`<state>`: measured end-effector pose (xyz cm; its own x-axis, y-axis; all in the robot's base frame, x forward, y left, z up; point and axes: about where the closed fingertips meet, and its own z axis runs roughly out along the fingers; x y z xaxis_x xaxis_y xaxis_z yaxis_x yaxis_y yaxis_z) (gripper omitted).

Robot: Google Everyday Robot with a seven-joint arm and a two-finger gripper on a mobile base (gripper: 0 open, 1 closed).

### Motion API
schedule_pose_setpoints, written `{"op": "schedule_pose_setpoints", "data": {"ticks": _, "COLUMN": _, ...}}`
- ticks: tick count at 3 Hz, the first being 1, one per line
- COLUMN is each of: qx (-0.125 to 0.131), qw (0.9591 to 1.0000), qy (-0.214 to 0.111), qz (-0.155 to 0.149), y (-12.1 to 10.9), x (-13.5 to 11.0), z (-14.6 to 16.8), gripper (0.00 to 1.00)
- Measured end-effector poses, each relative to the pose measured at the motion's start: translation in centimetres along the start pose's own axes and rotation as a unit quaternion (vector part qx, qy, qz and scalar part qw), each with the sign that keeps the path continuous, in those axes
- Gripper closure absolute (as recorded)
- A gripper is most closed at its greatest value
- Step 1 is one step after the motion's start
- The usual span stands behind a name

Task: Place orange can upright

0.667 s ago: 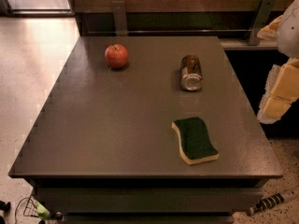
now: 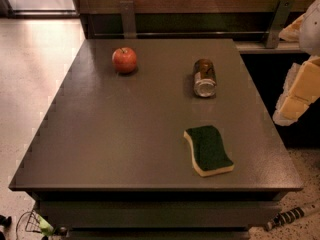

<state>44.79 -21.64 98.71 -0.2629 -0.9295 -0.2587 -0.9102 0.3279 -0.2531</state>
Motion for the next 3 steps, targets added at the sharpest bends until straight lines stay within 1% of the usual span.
{"op": "schedule_pose_setpoints", "data": {"ticks": 1, "qx": -0.015, "qw": 0.9929, "qy": -0.043, "qz": 0.110, "y": -2.9, "x": -0.3, "z": 0.4, "gripper": 0.00}}
{"op": "schedule_pose_setpoints", "data": {"ticks": 2, "qx": -0.019, "qw": 0.9818, "qy": -0.055, "qz": 0.181, "y": -4.7, "x": -0.9, "z": 0.7, "gripper": 0.00}}
{"op": "schedule_pose_setpoints", "data": {"ticks": 3, "qx": -0.014, "qw": 0.9589, "qy": -0.080, "qz": 0.272, "y": -7.4, "x": -3.5, "z": 2.0, "gripper": 0.00}}
